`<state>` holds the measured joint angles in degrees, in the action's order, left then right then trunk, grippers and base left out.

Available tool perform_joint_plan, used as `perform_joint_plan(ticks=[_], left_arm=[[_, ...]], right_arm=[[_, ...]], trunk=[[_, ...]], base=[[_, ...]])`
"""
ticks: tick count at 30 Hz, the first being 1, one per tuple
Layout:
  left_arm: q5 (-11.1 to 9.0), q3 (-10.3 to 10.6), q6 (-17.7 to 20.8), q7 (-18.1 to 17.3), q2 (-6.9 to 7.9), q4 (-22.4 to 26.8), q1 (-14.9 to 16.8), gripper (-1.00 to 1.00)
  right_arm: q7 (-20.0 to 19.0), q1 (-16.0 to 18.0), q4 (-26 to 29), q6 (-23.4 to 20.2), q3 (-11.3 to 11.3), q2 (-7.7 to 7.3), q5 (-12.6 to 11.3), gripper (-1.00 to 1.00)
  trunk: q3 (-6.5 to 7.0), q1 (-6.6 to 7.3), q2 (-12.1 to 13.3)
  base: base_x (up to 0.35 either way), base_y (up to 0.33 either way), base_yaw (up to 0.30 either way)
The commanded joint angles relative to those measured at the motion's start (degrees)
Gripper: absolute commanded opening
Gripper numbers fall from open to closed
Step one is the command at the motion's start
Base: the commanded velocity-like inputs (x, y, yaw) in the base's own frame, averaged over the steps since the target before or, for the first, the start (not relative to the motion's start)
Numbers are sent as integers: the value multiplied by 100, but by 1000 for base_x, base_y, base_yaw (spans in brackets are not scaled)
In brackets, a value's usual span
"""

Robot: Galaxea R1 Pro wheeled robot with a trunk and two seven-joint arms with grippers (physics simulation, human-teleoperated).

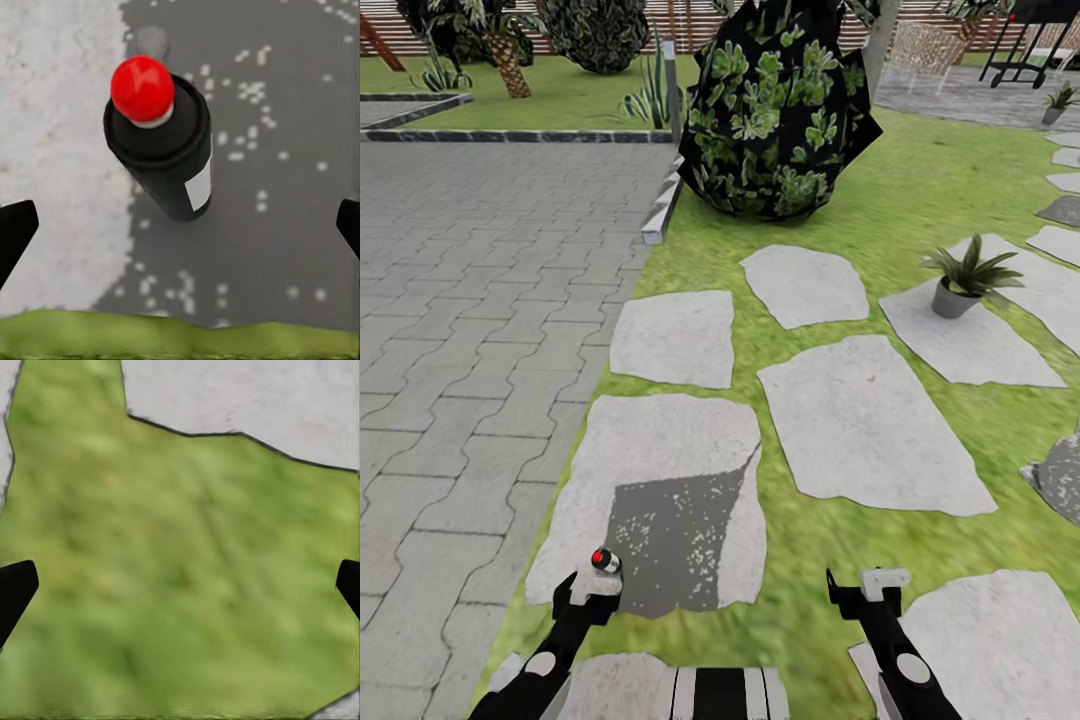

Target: Pick up the pesticide atomizer in the garden and spray insectifuge to fully cover both potted plants in the garden.

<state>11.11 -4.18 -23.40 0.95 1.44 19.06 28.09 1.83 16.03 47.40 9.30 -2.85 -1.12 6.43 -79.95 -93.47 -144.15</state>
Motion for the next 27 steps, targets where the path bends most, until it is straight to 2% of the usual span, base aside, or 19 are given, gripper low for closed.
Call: perform_joint_plan(ticks=[1, 13, 27], left_arm=[[60, -37, -24, 10, -4, -2, 0, 100], [58, -39, -24, 12, -4, 38, -14, 100], [41, -64, -33, 19, 5, 62, -16, 100]], right_arm=[[19, 3, -3, 12, -5, 0, 60, 100], [19, 1, -9, 16, -5, -2, 60, 100], [19, 1, -20, 18, -5, -2, 60, 100]], trunk=[[-35, -1, -3], [-398, -32, -19], [-408, -32, -19]], base=[[0, 0, 0], [0, 0, 0], [32, 35, 0]])
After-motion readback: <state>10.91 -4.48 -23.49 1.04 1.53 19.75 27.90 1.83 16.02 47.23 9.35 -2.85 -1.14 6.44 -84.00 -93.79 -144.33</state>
